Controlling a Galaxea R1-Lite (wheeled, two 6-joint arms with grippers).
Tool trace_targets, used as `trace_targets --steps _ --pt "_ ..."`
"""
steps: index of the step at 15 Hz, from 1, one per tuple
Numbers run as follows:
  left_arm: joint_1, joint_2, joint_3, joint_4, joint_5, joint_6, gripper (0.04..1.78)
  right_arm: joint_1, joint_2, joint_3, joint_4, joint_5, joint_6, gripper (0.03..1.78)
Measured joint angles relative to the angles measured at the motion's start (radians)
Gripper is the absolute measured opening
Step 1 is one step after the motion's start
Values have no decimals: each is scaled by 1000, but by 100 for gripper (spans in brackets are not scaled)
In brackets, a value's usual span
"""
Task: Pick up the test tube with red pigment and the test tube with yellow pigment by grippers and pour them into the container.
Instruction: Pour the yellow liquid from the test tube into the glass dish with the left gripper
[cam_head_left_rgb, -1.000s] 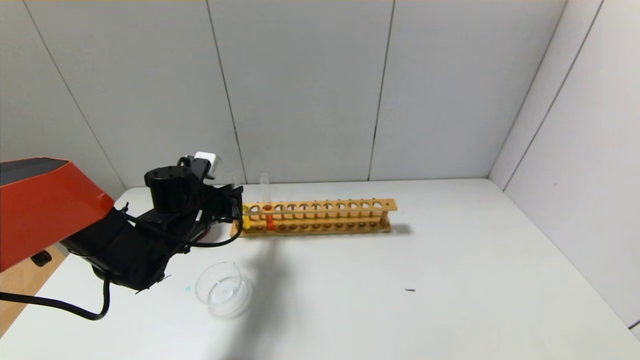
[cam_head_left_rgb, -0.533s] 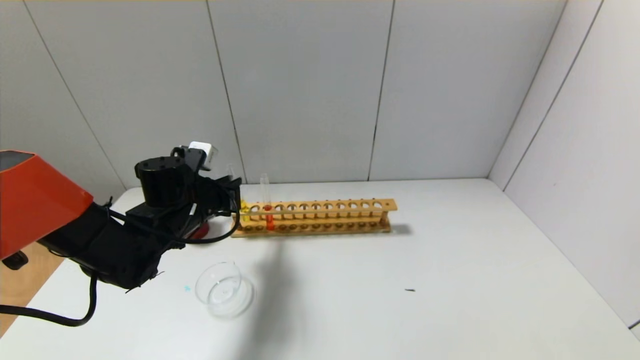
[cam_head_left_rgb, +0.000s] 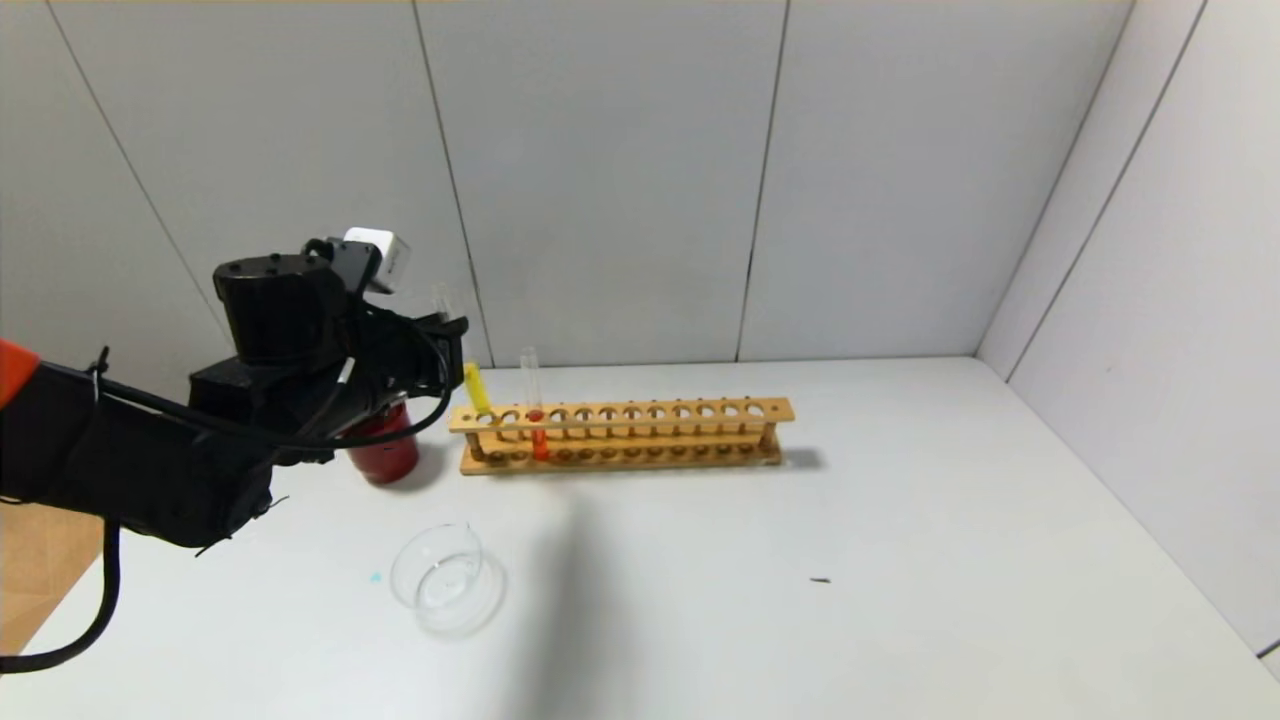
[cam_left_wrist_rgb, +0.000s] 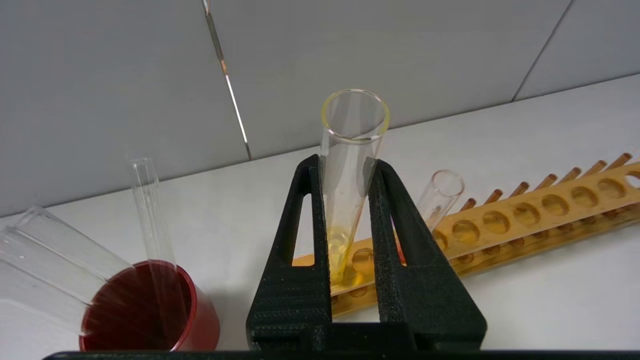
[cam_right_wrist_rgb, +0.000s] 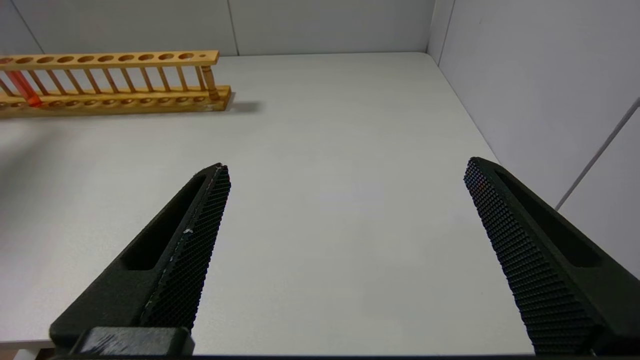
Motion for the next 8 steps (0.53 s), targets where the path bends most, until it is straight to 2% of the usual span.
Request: trace_targets --steps 8 --pt "1 -157 -117 280 -3 2 29 0 0 0 0 0 0 171"
